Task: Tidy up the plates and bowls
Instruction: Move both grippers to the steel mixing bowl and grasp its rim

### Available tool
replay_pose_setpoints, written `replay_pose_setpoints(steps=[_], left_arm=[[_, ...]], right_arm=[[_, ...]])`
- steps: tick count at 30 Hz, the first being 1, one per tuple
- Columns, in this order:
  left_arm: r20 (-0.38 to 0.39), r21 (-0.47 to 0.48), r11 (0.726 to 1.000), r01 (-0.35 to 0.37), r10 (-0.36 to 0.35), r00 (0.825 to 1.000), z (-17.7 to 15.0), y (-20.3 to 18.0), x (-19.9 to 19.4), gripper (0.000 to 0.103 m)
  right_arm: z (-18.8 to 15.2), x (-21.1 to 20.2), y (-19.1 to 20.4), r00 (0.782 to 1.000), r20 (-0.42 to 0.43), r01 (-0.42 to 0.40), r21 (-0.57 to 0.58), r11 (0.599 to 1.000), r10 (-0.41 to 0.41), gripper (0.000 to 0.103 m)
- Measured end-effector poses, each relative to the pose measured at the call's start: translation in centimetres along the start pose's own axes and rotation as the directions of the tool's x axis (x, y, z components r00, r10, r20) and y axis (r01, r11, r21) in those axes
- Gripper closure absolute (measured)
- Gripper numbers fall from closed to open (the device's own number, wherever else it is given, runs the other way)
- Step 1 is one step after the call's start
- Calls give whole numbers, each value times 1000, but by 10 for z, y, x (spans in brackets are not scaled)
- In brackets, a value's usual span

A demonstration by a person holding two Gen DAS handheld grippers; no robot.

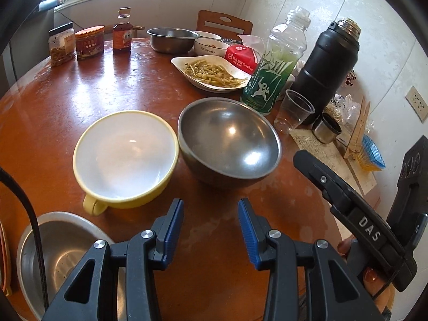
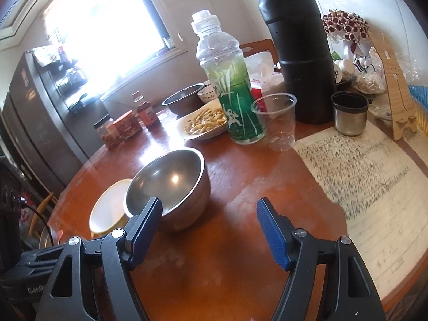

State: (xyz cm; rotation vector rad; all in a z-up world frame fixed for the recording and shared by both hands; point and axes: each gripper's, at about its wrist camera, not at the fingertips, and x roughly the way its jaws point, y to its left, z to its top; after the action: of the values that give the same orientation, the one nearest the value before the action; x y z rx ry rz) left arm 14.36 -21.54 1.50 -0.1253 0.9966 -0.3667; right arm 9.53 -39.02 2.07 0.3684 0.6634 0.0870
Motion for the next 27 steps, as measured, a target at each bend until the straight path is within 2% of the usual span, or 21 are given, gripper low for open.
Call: replay_pose_setpoints(steps=[9,12,14,16,21,23,27], left_arm=[[11,-96,995,7,-6,1000,23,7,10,58],[4,-120,993,5,-5,1000,27,9,18,55],[-4,-125,992,10,-11,1000,28,9,22,54],[-12,-126,992,5,-6,1000,29,7,25,54],[-22,-135,991,-4,1,1000,29,5,31,53],[-35,-145,989,-9,4,999,29,6,35,54],[-41,-204,979,26,-35,999,29,13,42,54]], right_arm=[[34,47,-5,997,-61,-36,2,999,36,29],[38,64,-1,996,-86,-26,-25,999,24,40],[38,73,2,995,-96,-5,-52,999,0,54],[37,81,4,993,-117,-14,-50,999,8,61],[33,91,7,992,-128,-22,-81,996,12,72],[30,94,9,989,-148,-39,-101,994,24,80],[25,93,4,986,-155,-72,-88,993,58,82]])
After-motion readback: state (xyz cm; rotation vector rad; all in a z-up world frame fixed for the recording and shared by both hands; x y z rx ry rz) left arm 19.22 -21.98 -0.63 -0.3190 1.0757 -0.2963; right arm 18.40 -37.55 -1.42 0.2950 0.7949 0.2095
